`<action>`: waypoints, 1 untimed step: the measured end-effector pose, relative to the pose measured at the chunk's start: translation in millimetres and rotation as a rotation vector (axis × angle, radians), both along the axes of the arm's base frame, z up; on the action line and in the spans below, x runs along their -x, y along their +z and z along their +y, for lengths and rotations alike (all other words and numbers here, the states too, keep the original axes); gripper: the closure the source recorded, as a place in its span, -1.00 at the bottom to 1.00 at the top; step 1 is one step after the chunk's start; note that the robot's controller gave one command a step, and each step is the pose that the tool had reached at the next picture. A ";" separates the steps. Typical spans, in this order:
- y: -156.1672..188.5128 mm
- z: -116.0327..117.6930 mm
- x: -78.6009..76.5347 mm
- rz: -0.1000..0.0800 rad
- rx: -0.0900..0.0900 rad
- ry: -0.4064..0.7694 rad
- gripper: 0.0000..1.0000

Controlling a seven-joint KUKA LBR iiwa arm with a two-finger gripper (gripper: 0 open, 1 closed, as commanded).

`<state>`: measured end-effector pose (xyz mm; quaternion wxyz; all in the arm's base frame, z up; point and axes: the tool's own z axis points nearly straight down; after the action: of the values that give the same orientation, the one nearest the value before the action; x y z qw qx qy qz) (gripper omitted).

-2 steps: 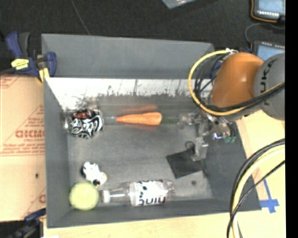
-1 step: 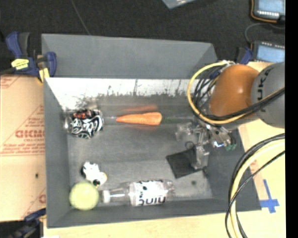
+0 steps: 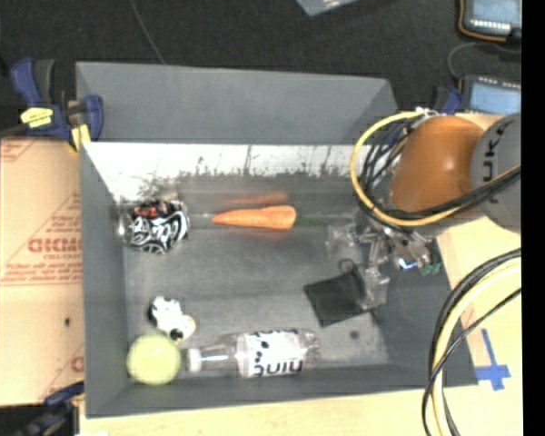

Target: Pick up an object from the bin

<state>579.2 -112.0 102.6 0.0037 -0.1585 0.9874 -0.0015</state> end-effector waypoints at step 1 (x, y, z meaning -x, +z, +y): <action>-20.3 1.5 9.8 0.001 0.001 0.099 -1.00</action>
Offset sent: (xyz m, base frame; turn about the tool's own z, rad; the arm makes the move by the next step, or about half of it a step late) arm -0.0343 -0.0075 -0.0326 0.2513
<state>569.4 -110.5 82.3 0.0031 -0.2073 0.9783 -0.0017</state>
